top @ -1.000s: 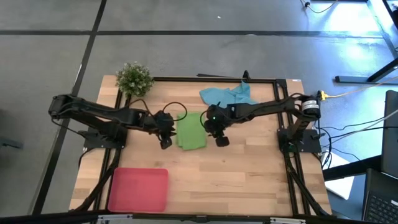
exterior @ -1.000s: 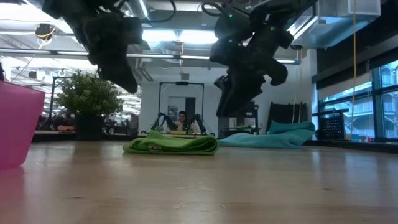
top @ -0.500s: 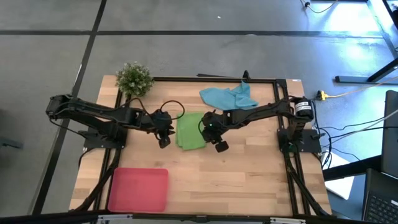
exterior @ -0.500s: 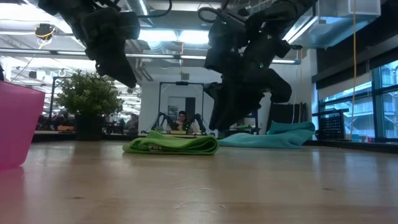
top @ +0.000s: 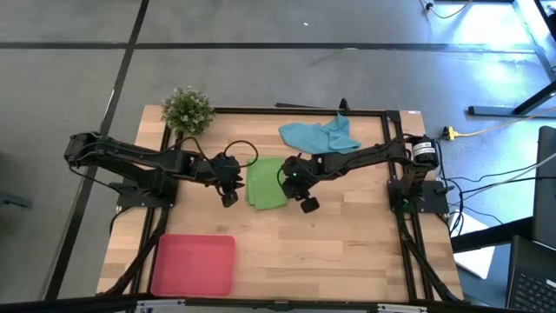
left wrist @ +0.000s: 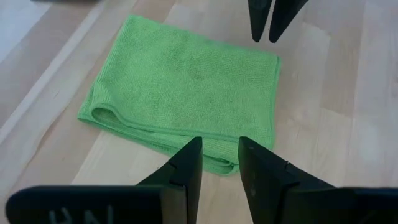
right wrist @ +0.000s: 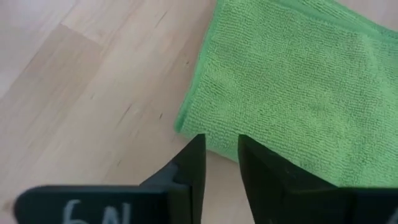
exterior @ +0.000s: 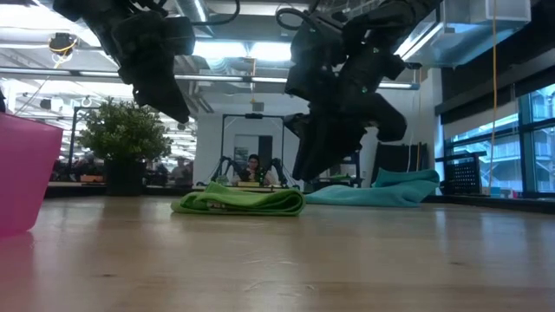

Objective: Roll microfiber towels into tight, uniform cylinder then place into a basket
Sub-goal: Roll the microfiber green towel

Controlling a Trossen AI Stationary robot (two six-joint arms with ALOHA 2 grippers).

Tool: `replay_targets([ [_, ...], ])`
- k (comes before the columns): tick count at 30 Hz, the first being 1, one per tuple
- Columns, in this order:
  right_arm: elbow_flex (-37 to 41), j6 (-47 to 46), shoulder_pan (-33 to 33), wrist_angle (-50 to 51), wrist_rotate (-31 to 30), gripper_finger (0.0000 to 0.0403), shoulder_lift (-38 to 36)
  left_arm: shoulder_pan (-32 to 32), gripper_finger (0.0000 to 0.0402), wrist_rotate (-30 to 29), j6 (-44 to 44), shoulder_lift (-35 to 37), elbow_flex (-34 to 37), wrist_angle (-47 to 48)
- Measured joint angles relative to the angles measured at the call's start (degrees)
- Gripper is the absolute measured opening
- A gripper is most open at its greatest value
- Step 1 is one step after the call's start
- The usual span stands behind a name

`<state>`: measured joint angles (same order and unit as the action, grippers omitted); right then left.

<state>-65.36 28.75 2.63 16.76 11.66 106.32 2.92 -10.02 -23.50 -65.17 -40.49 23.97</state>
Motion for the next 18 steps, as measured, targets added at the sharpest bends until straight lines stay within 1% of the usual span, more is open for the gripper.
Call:
replay_targets([
  [7, 0.0, 0.21, -0.2, -4.45, 3.34, 0.0158, 0.4, 0.0, 0.0095, 0.0, 0.04, 0.0, 0.0, -0.01],
  [11, 0.1, 0.24, -0.75, -4.74, 3.43, 0.0184, 0.4, 0.0, 0.0095, 0.12, 0.02, 0.0, 0.0, -0.01],
  [15, 1.22, 0.76, -0.72, -5.39, 3.45, 0.0191, 0.4, 0.0, 0.0095, 0.46, 0.04, -0.01, 0.0, -0.01],
  [18, 2.58, 3.57, -0.7, -6.01, 3.41, 0.0192, 0.4, 0.0, 0.0095, 0.46, 0.04, 0.0, 0.0, -0.02],
])
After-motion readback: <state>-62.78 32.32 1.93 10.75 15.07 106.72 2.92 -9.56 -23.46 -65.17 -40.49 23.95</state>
